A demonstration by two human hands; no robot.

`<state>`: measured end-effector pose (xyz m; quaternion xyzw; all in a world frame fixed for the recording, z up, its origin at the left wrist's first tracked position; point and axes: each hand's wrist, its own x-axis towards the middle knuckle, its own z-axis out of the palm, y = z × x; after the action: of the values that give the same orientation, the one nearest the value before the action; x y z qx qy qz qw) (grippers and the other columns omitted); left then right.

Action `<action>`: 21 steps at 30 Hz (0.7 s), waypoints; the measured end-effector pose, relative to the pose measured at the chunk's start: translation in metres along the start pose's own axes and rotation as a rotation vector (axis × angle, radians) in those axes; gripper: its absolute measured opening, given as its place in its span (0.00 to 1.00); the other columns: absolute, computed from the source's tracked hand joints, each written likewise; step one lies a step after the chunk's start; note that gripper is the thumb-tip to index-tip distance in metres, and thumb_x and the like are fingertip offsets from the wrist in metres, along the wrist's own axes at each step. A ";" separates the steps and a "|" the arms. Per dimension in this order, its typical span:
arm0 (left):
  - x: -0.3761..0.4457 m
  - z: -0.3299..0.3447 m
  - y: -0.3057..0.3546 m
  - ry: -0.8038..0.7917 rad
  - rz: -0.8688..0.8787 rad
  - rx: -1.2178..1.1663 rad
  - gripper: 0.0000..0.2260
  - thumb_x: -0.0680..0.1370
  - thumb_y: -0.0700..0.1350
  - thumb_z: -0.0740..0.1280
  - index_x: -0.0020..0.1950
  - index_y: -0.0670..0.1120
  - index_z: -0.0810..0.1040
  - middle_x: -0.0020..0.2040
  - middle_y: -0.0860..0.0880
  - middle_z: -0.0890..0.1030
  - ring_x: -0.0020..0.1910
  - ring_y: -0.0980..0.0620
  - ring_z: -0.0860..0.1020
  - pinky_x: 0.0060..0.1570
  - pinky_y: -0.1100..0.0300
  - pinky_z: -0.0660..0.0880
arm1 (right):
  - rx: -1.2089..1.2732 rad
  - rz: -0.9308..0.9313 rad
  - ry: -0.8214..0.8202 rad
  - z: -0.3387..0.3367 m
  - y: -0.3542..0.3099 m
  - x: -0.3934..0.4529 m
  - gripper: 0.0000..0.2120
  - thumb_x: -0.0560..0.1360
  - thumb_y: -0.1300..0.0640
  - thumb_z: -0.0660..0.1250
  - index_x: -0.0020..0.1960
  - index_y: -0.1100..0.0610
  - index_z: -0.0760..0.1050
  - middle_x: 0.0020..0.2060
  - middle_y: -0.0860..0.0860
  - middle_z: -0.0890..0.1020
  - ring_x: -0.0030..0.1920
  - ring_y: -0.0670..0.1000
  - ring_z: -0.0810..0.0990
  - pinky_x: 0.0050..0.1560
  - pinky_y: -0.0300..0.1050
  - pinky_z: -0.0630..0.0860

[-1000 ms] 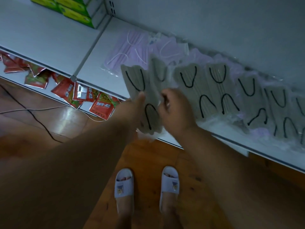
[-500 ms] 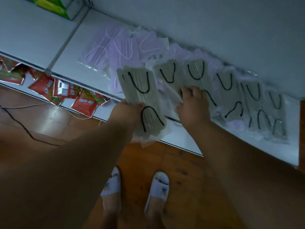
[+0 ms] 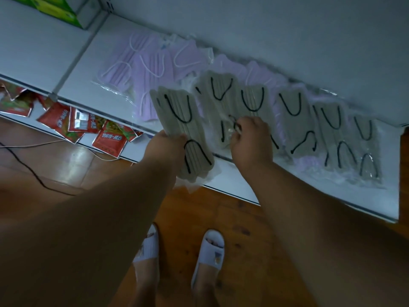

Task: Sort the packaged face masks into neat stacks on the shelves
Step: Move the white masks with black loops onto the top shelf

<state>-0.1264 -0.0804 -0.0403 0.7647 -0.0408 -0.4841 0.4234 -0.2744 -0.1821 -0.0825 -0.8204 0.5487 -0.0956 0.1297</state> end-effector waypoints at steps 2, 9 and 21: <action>-0.001 -0.001 -0.001 0.013 -0.012 0.019 0.07 0.81 0.46 0.64 0.58 0.47 0.77 0.44 0.49 0.81 0.38 0.54 0.79 0.22 0.67 0.73 | 0.255 0.125 0.058 -0.007 -0.004 -0.001 0.05 0.77 0.61 0.65 0.52 0.62 0.76 0.49 0.57 0.77 0.48 0.55 0.75 0.47 0.44 0.68; -0.005 0.016 0.010 -0.120 -0.045 -0.073 0.33 0.65 0.73 0.68 0.51 0.44 0.82 0.44 0.43 0.84 0.46 0.41 0.83 0.49 0.48 0.79 | 0.382 -0.409 -0.316 -0.015 -0.030 -0.037 0.15 0.73 0.54 0.61 0.52 0.62 0.78 0.51 0.56 0.78 0.50 0.55 0.76 0.51 0.51 0.75; 0.006 0.010 -0.009 -0.118 -0.144 -0.279 0.10 0.77 0.47 0.70 0.50 0.40 0.81 0.44 0.41 0.85 0.42 0.44 0.85 0.47 0.50 0.82 | 1.152 0.373 -0.263 -0.026 -0.074 -0.023 0.11 0.73 0.58 0.59 0.42 0.46 0.78 0.44 0.52 0.81 0.50 0.55 0.81 0.57 0.59 0.79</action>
<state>-0.1336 -0.0838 -0.0523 0.6698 0.0568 -0.5582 0.4863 -0.2262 -0.1364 -0.0348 -0.5139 0.5225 -0.2501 0.6327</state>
